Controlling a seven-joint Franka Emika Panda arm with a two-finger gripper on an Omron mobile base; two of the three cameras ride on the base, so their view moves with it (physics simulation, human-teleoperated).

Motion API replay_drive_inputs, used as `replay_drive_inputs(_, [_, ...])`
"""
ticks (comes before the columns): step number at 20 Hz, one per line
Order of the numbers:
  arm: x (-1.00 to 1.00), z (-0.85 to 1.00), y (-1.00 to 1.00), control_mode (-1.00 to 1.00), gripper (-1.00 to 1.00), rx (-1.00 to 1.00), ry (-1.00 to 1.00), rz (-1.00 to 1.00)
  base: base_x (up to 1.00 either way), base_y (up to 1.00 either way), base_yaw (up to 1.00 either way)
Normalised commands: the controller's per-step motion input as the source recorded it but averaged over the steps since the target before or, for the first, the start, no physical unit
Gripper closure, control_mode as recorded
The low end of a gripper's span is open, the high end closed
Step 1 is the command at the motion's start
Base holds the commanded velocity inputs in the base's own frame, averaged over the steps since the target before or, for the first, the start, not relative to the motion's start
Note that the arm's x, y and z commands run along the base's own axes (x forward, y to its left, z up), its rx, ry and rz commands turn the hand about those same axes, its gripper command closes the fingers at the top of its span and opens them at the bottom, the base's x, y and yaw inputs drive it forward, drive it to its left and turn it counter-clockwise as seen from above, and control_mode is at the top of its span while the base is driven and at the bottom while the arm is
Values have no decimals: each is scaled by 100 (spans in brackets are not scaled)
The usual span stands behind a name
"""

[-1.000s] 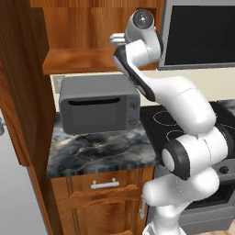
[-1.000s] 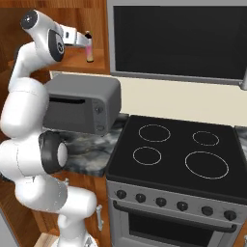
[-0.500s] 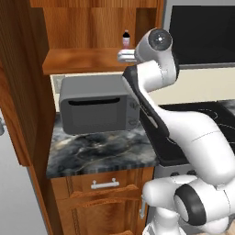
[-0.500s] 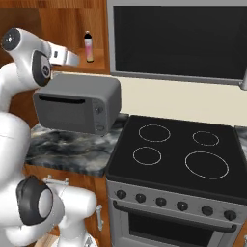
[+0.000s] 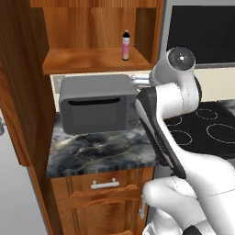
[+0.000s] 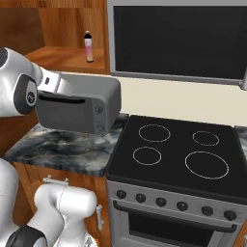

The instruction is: Sort all alcoholic drinks to one cabinet, and non-alcoholic drinks to the other.

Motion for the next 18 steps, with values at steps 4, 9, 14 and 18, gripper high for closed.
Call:
replay_drive_inputs(4, [-100,-56,-24,-100,-100,5,16,0,0,0,0])
replay_drive_inputs(9, [-80,-37,-8,100,-100,3,14,0,-20,-3,0])
replay_drive_inputs(14, [0,0,0,100,-100,0,0,0,-100,-22,5])
replay_drive_inputs(18, [0,0,0,100,-100,0,0,0,-100,-17,48])
